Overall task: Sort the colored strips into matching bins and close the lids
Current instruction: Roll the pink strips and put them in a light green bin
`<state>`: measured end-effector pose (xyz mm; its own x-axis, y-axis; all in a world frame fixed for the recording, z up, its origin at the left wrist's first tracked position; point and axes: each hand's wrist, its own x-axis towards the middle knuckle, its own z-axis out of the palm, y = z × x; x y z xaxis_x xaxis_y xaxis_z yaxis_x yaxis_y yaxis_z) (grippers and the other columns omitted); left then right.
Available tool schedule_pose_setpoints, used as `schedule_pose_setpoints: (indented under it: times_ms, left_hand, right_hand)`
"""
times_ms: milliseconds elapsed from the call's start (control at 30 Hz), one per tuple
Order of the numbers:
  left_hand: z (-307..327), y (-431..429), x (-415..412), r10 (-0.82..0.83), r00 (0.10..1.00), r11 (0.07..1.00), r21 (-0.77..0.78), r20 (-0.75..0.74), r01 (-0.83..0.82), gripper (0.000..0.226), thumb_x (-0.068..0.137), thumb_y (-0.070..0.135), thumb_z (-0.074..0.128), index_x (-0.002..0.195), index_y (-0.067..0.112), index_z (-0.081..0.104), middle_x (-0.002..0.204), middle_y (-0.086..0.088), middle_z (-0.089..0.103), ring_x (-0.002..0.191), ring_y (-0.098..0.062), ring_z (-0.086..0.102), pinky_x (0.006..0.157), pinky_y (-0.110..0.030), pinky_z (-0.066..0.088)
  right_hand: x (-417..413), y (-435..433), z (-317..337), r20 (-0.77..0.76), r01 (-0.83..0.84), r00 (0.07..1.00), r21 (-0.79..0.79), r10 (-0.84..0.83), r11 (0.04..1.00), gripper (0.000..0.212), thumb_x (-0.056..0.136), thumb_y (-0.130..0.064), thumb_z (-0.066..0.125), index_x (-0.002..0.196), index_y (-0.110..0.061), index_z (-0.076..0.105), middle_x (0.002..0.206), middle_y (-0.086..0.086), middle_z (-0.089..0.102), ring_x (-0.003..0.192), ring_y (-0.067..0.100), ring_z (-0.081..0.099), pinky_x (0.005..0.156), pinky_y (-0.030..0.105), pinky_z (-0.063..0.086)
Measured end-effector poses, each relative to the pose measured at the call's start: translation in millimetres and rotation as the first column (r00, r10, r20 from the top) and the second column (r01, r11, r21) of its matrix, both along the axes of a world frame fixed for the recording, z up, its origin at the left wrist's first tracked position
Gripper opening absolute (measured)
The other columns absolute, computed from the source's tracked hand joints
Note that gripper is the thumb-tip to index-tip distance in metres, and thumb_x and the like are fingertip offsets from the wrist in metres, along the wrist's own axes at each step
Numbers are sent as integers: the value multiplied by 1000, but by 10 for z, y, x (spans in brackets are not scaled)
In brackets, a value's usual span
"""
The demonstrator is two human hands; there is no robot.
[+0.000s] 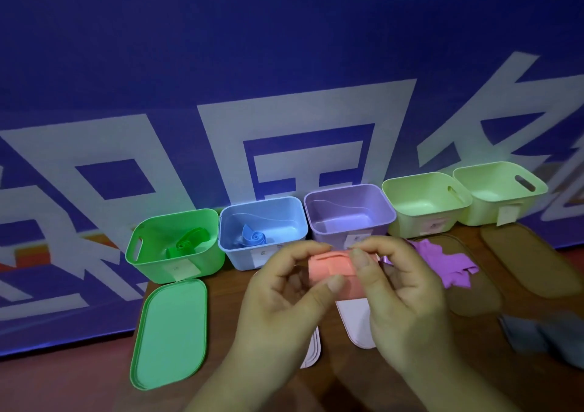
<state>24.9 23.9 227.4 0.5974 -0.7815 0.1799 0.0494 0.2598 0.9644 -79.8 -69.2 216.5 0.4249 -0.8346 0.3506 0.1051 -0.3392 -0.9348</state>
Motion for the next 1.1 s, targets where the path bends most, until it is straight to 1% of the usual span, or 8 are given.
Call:
schedule_pose_setpoints:
  times_ms: [133,267,433,567,667,767,967,1100]
  left_hand:
    - [-120,25,26,-14,989,1000,29,150,10,29,77,14,77,103,26,71,101,-1,73,91,-19,69,81,-31,56]
    - [-223,-39,5,-62,966,996,82,249,43,28,80,20,75,105,32,71,106,-2,71,97,-27,67,84,-41,56]
    - [-253,-279,-154,-111,990,991,82,85,104,27,76,8,78,101,14,73,99,-3,76,89,-15,72,78,-21,54]
    - [-274,-623,-307,-115,993,988,110,17,112,23,75,11,80,96,17,75,95,-4,77,83,-16,72,73,-23,56]
    - [-265,-982,-486,-110,994,986,126,25,106,20,75,13,75,95,19,76,94,-3,77,82,-15,71,71,-23,56]
    - [-266,-1437,-690,-127,990,982,145,57,118,24,73,11,72,96,16,74,86,1,77,73,-8,69,67,-17,53]
    - [-349,-2319,-885,-187,976,963,219,115,159,23,74,5,73,96,9,73,87,0,77,78,-11,72,72,-18,54]
    - [-486,-2833,-863,-195,963,933,339,185,123,16,78,14,76,94,18,76,84,-11,75,74,-39,67,69,-45,57]
  right_hand:
    - [-67,94,-75,-40,63,997,117,-58,991,26,78,-54,62,92,-34,70,91,-2,72,82,19,69,74,45,58]
    - [-195,115,-164,-73,97,994,166,-86,981,19,78,-51,62,86,-35,69,87,-6,72,80,12,69,72,31,55]
    - [-464,-83,-216,-23,15,1000,189,-11,982,16,76,-44,68,89,-34,70,87,-6,75,74,7,69,65,19,54]
    - [-695,-479,-284,4,-77,997,211,78,974,24,73,-40,71,97,-35,73,90,2,77,78,23,71,71,22,55]
    - [-891,-863,-343,25,-123,992,263,121,957,24,76,-25,75,98,-34,74,94,3,77,87,18,73,77,21,54]
    - [-1100,-1332,-389,17,-137,990,301,138,944,26,79,-19,72,101,-32,74,98,3,77,94,21,73,83,29,56]
    - [-1394,-2274,-606,-53,-150,982,371,182,917,28,83,-14,76,107,-28,74,103,1,77,99,21,73,92,43,56]
    - [-1402,-2784,-863,-116,-127,977,366,180,922,32,81,-30,78,111,-38,72,102,-6,77,98,16,73,92,49,55]
